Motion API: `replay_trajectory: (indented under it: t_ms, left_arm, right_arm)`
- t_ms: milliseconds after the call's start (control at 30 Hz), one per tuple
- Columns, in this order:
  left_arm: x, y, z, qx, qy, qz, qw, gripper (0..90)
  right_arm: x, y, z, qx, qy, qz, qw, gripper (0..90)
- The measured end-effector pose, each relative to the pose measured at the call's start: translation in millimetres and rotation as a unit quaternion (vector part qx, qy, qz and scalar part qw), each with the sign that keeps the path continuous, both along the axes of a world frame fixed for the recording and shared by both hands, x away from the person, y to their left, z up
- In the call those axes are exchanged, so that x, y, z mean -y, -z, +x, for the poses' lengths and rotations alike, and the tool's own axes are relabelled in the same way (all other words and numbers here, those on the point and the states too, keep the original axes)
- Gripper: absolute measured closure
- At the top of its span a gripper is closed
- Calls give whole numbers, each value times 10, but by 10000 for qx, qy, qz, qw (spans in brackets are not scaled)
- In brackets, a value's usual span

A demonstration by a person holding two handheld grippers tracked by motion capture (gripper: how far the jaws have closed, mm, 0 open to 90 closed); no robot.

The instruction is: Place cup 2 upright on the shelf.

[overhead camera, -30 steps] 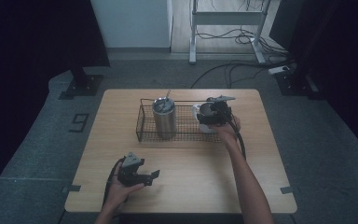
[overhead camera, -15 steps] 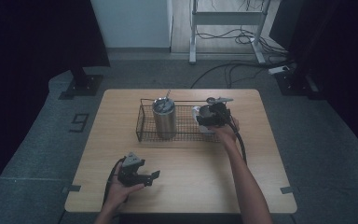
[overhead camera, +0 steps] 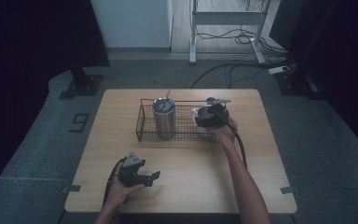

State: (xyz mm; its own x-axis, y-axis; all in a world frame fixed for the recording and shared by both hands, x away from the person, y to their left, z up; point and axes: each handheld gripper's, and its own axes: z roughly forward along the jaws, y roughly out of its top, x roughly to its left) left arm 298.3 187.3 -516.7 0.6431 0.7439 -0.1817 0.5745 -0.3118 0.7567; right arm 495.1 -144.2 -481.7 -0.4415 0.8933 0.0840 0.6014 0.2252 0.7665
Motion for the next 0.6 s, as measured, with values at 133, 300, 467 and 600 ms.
replay_trajectory:
  t_ms: [133,300,467,600]
  left_arm:
    - [2,2,0,-3,3,8,10000,154]
    - [5,9,2,-12,9,37,10000,154]
    - [10,11,2,-13,22,45,10000,154]
    - [18,16,0,-17,30,57,10000,154]
  right_arm:
    - [-15,20,4,-42,3,-24,10000,62]
    - [-25,30,12,-72,-16,-85,9999,62]
    - [-23,36,20,-125,16,-104,9999,62]
    - [-30,45,33,-196,82,-210,9996,62]
